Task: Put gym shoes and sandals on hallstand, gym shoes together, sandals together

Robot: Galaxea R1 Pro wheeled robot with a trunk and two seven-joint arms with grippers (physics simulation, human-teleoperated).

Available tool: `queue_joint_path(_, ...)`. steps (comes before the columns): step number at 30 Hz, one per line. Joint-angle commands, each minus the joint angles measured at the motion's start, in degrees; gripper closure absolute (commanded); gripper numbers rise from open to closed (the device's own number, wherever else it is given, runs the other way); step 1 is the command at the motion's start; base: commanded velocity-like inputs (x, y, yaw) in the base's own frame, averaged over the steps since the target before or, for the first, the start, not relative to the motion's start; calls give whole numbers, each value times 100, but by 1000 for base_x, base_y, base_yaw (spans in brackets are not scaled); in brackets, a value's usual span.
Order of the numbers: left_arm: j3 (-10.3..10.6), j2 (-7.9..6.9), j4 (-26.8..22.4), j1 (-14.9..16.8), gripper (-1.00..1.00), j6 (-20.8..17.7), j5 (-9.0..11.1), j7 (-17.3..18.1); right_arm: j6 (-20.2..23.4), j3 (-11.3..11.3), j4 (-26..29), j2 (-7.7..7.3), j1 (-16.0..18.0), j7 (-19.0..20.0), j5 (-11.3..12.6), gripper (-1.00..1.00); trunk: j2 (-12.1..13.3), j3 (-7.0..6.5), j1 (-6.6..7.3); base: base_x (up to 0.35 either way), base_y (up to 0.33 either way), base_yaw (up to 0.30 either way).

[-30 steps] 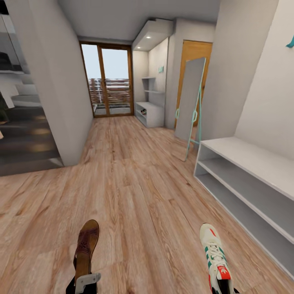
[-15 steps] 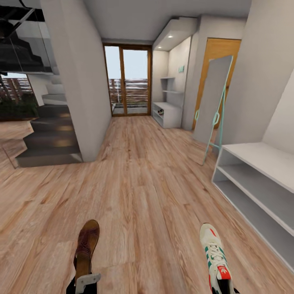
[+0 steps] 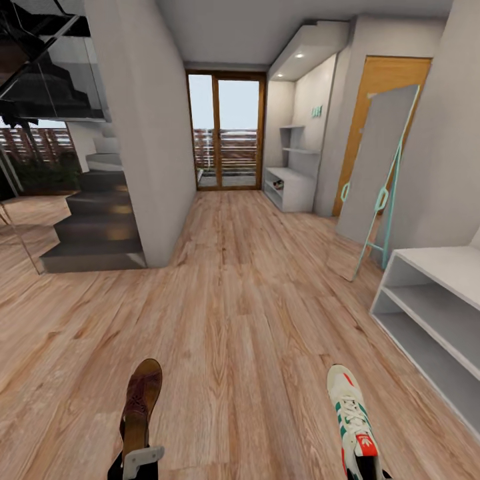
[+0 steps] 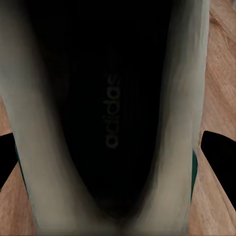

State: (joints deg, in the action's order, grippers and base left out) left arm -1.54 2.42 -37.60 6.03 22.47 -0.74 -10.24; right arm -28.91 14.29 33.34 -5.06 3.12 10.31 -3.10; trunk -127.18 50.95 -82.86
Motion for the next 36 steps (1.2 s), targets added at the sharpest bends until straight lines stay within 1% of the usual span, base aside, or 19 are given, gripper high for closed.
queue_joint_path(1, -13, 4, 1, 3, 100, 11, -30, -13, -18, 38, -3, 5, 5, 41, -28, 100, -2, 5, -2, 340, 0, 1)
queue_joint_path(36, -21, 1, 0, 3, 100, 3, -24, -13, -27, 66, 61, 2, 5, 18, 6, 100, -2, 5, -2, 340, 0, 0)
